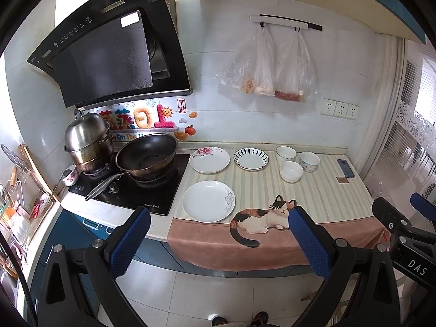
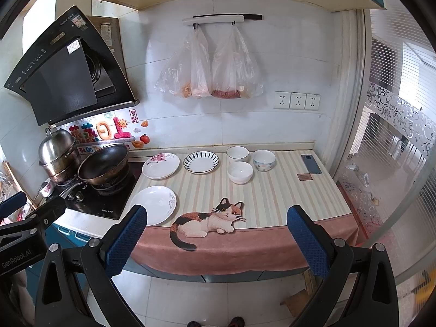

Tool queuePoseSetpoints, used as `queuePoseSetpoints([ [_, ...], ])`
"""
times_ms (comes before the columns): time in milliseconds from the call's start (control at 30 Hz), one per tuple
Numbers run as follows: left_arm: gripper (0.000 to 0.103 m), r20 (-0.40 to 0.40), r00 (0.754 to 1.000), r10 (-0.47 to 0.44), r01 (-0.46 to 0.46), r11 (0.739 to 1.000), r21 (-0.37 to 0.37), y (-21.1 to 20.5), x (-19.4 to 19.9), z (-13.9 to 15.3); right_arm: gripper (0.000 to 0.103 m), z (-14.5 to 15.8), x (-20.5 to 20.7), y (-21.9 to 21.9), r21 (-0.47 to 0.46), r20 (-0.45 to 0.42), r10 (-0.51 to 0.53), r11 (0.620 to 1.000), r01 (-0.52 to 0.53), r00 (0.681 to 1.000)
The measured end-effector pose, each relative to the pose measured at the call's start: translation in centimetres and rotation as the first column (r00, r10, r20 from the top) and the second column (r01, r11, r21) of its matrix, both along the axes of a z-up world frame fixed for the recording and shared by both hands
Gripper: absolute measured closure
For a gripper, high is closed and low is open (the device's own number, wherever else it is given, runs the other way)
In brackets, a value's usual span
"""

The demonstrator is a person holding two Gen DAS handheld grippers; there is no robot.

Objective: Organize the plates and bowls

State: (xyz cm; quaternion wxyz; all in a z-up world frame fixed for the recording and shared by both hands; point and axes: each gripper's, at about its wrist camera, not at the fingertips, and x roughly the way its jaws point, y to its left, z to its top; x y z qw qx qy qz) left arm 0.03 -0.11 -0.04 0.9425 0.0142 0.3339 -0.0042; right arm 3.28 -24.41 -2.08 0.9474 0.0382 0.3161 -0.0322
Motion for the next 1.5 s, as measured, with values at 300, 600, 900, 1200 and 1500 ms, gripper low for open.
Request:
queuePoseSetpoints([
  [300, 0.000, 0.003, 1.000, 0.000, 0.000, 1.000, 0.001, -0.2, 0.4, 0.1, 0.000, 0.1, 0.1, -0.1, -0.001, 0.003, 0.001, 1.000, -0.001, 1.000],
  [600, 0.000, 0.005, 1.000, 0.001, -0.001, 1.000, 0.002, -0.2, 0.3, 0.1, 0.000, 0.2, 0.8, -0.3, -0.001, 0.008, 0.003, 1.000, -0.003, 1.000],
  [900, 0.000, 0.007, 1.000, 0.001, -0.001, 1.000, 0.001, -0.2, 0.3, 0.1, 0.000, -0.2, 0.8, 0.1, 0.000, 0.007, 0.006, 1.000, -0.006, 1.000],
  [1200, 0.000, 0.011, 1.000, 0.002, -0.002, 1.000, 0.002, -0.3, 0.2, 0.1, 0.000, -0.2, 0.7, 0.1, 0.001, 0.009, 0.006, 1.000, -0.006, 1.000],
  [1500, 0.000, 0.013, 1.000, 0.004, -0.004, 1.000, 0.002, -0.8, 1.3, 0.8, 0.000, -0.4, 0.6, 0.5, 0.000, 0.011, 0.006, 1.000, -0.006, 1.000],
])
